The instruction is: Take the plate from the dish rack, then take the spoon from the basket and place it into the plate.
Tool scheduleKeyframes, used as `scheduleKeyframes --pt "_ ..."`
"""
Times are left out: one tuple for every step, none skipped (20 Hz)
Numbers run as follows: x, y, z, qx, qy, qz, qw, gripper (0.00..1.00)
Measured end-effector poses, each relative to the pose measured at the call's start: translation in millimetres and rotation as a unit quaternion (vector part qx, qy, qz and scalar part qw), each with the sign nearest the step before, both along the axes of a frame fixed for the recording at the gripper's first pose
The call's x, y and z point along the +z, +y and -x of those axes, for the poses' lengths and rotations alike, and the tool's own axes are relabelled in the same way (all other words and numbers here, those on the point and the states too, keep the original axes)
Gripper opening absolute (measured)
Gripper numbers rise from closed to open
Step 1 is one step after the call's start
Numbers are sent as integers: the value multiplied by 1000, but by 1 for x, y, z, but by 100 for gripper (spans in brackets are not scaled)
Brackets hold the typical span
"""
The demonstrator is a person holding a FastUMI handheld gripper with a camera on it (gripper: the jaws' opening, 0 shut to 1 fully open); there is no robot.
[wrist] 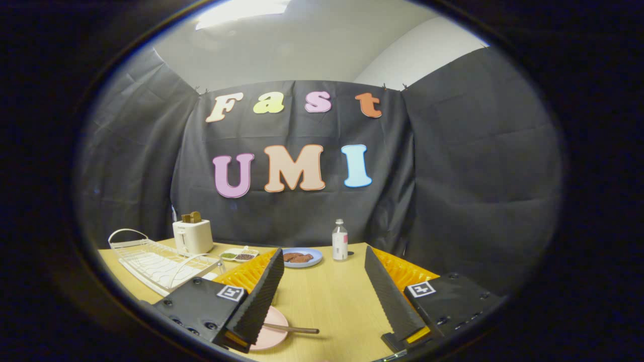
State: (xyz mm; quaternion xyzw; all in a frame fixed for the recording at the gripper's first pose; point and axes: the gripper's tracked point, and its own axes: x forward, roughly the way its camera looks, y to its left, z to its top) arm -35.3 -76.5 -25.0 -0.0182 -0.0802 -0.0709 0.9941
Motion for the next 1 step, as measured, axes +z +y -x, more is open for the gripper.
scheduleKeyframes --pt "0 1 0 1 0 1 1000 100"
